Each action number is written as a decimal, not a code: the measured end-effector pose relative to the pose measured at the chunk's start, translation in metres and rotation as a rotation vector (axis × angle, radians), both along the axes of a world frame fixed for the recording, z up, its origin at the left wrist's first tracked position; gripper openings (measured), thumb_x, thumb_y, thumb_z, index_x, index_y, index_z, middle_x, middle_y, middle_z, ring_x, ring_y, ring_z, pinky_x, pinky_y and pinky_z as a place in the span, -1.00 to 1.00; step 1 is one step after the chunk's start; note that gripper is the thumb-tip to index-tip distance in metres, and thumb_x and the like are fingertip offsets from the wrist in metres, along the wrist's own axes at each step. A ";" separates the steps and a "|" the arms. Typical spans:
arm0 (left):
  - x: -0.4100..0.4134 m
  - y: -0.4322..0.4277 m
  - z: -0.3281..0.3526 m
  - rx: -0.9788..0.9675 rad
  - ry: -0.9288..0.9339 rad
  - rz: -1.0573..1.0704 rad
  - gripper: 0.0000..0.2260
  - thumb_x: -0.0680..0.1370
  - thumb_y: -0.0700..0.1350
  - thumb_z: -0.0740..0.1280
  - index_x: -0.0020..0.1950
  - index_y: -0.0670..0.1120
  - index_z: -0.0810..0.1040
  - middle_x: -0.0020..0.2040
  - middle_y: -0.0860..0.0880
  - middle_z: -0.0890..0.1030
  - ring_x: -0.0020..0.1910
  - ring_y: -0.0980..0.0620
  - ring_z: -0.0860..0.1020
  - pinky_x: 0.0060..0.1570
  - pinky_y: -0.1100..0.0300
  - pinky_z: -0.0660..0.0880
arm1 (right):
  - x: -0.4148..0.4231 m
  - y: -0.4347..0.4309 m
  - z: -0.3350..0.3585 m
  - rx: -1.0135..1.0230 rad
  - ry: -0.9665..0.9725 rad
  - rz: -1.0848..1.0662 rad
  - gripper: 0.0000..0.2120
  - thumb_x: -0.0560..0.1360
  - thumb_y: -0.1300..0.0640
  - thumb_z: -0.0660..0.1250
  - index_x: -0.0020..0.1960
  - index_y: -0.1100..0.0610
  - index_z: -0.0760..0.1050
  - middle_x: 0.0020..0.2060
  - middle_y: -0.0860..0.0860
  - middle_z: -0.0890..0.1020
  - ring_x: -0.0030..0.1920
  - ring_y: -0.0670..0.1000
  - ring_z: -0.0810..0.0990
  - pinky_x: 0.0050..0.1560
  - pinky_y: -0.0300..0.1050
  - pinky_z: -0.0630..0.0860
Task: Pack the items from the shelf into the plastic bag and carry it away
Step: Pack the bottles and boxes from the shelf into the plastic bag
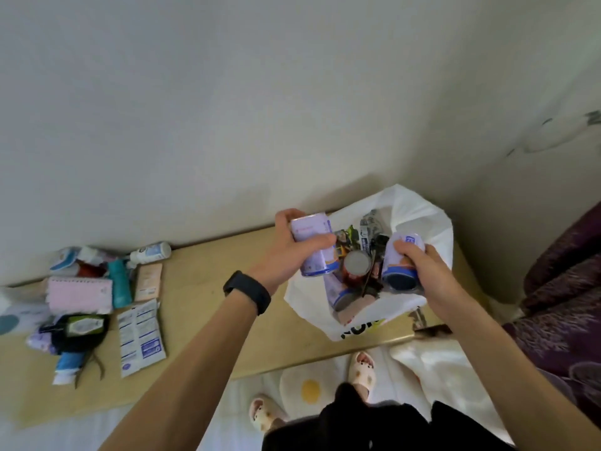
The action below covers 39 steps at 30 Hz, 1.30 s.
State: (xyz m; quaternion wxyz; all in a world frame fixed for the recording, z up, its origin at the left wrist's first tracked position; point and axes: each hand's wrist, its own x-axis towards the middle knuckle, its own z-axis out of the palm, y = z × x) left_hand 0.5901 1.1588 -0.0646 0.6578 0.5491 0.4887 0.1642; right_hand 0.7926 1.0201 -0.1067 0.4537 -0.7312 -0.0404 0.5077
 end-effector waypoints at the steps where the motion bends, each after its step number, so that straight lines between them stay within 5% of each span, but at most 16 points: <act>1: 0.012 -0.004 -0.004 0.060 0.041 -0.049 -0.36 0.38 -0.12 0.58 0.28 0.01 0.25 0.12 -0.05 0.58 -0.03 0.06 0.64 -0.08 0.15 0.62 | 0.007 0.001 -0.007 -0.012 -0.061 0.044 -0.43 0.46 -0.11 0.44 0.35 0.06 0.32 0.09 0.14 0.61 -0.04 0.09 0.67 -0.02 0.00 0.61; 4: 0.045 -0.024 -0.026 0.318 0.309 -0.273 -0.31 0.29 0.02 0.61 0.28 0.11 0.31 0.07 0.03 0.59 0.01 0.04 0.59 0.00 0.12 0.58 | 0.021 0.006 -0.024 0.003 -0.206 0.142 -0.34 0.43 0.04 0.52 0.38 0.02 0.21 0.11 0.08 0.57 -0.18 0.00 0.64 -0.19 -0.16 0.53; 7: 0.070 -0.051 -0.055 0.385 0.509 -0.382 -0.38 0.32 0.06 0.55 0.27 0.05 0.32 0.02 0.02 0.59 -0.01 -0.04 0.58 -0.10 0.11 0.54 | 0.031 0.010 -0.049 -0.030 -0.328 0.216 -0.32 0.36 0.06 0.57 0.36 0.06 0.29 0.11 0.05 0.58 0.02 0.07 0.60 0.00 -0.10 0.51; 10: 0.081 -0.077 -0.083 0.337 0.562 -0.322 -0.45 0.31 0.07 0.49 0.17 0.13 0.27 -0.07 0.04 0.55 -0.02 -0.09 0.56 -0.19 0.09 0.52 | 0.033 0.011 -0.065 -0.009 -0.285 0.127 -0.37 0.32 0.04 0.60 0.28 0.09 0.37 0.02 0.03 0.61 0.06 0.07 0.60 -0.02 -0.08 0.53; 13: 0.084 -0.103 -0.098 0.361 0.559 -0.259 -0.51 0.36 0.01 0.47 0.18 0.08 0.31 -0.14 0.17 0.31 0.03 -0.12 0.49 -0.05 -0.03 0.53 | 0.027 0.014 -0.071 0.039 -0.350 0.086 -0.34 0.33 0.06 0.58 0.31 0.10 0.33 0.03 0.00 0.56 0.06 0.05 0.57 0.03 -0.07 0.52; 19: 0.068 -0.133 -0.131 0.407 0.554 -0.289 -0.56 0.37 -0.06 0.44 0.15 0.08 0.31 0.10 0.01 0.50 0.11 -0.11 0.49 -0.09 0.16 0.39 | 0.044 -0.002 -0.090 -0.098 -0.734 0.663 -0.30 0.40 -0.03 0.49 0.40 0.05 0.21 0.26 0.08 0.47 0.17 0.18 0.53 0.11 0.10 0.52; 22: 0.057 -0.139 -0.137 0.370 0.625 -0.309 -0.52 0.39 0.03 0.45 0.18 0.11 0.27 0.13 0.03 0.51 0.03 -0.13 0.56 -0.13 0.08 0.49 | 0.058 -0.023 -0.097 -0.300 -0.915 1.014 -0.37 0.44 -0.09 0.42 0.36 0.05 0.19 0.26 0.08 0.47 0.13 0.18 0.55 -0.02 0.07 0.55; 25: 0.054 -0.138 -0.138 0.355 0.708 -0.294 -0.53 0.37 0.17 0.44 0.13 0.13 0.26 0.09 0.06 0.56 -0.06 -0.16 0.60 -0.20 0.01 0.56 | 0.065 -0.040 -0.099 -0.465 -1.053 1.138 -0.49 0.48 -0.01 0.39 0.29 0.12 0.25 0.20 0.08 0.49 0.08 0.13 0.57 -0.20 -0.06 0.42; 32: 0.061 -0.132 -0.147 0.436 0.672 -0.470 -0.47 0.45 0.14 0.41 0.34 0.12 0.27 0.30 0.06 0.48 0.10 -0.11 0.58 -0.03 0.01 0.56 | 0.081 -0.046 -0.100 -0.420 -0.947 0.979 -0.44 0.43 -0.16 0.40 0.24 0.09 0.22 0.17 0.08 0.50 0.06 0.13 0.56 -0.12 0.00 0.54; 39: 0.092 -0.144 -0.154 0.404 0.569 -0.602 -0.44 0.38 0.07 0.46 0.29 0.08 0.28 0.18 -0.03 0.50 0.07 -0.15 0.55 0.00 -0.07 0.55 | 0.066 -0.030 -0.107 -0.414 -0.761 0.960 -0.44 0.34 -0.12 0.45 0.13 0.05 0.21 0.05 0.07 0.51 -0.03 0.15 0.57 -0.08 0.07 0.58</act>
